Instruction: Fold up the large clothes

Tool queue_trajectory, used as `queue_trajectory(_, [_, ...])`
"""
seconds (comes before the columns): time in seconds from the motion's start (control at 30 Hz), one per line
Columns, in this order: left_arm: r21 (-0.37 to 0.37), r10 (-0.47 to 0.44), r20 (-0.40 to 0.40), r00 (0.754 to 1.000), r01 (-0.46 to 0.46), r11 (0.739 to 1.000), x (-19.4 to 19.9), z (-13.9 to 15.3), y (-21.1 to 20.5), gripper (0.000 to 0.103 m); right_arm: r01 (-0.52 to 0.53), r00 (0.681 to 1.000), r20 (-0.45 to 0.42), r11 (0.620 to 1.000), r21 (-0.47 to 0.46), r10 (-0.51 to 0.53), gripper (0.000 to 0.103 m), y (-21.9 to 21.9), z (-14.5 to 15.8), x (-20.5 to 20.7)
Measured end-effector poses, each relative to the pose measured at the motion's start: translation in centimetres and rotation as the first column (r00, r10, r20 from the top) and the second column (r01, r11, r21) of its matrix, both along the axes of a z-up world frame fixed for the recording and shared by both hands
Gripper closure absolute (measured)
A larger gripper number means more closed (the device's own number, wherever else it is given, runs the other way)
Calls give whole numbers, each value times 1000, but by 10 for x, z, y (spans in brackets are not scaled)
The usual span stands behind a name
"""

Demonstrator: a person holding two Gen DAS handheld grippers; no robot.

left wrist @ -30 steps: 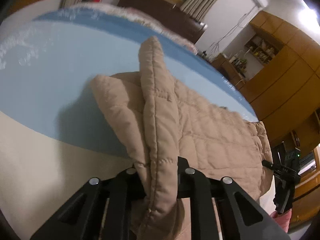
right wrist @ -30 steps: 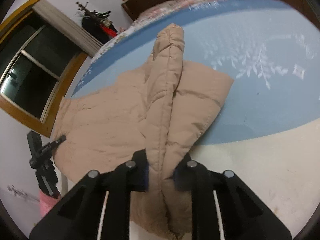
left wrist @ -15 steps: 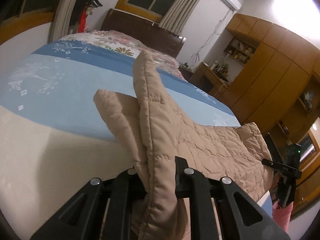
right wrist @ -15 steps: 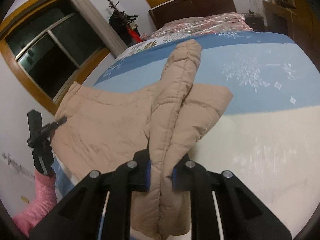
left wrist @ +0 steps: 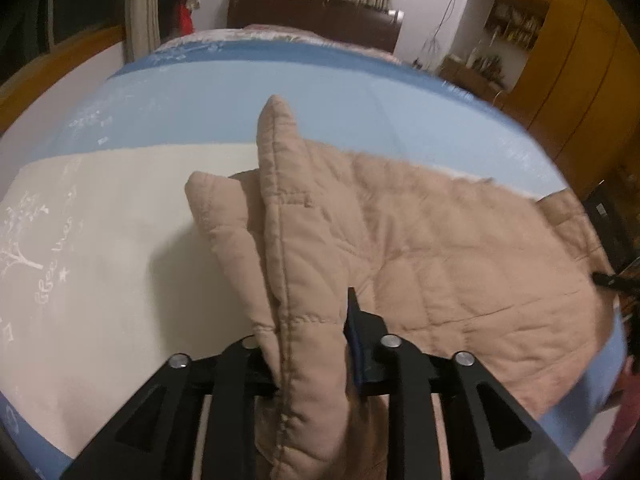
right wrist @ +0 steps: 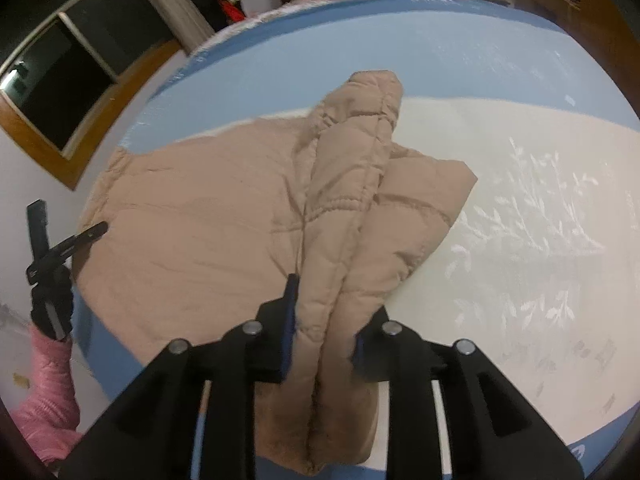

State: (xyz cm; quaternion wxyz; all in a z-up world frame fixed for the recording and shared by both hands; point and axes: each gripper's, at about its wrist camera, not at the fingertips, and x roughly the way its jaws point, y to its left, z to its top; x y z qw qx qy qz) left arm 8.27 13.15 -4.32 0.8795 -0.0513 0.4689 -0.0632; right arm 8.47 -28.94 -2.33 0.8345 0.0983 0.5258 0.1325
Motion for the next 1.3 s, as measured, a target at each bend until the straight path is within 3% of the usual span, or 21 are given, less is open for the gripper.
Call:
queue_trajectory(0.13, [79,-13,8,1000,12,997,2,-18,-11,68,24,999,-29,1000,-3,-24,73,-2,-26,5])
queue_trajectory(0.43, [2,11,27,1000,-11,1000,-1,-37,0,63,50,999,14,998,-49,-50,67,16,-44,2])
queue_trajectory(0.53, [24,31,34,999,-32,999,-1,-37,-2,61,64,998,10,996,-58,-63,63,19,-39,3])
queue_trajectory(0.67, [86,50,24,998,-52,995,-8,-21,-7,58,91,996,23,993,-81,-90,58,13,-20,-9])
queue_trajectory(0.93, [55,129,77,989,-133,990,-50,29,0,56,110,994,39,990,-89,-107,58,9,11,-42])
queue_trajectory(1.13, [78,53,110,993,-62,995,-63,47,-43,56,43,995,90,995,-92,-34,58,42,23,-55])
queue_trajectory(1.3, [87,12,130,991,-24,996,-67,41,-72,55,16,996,85,997,-73,-9,58,57,13,-52])
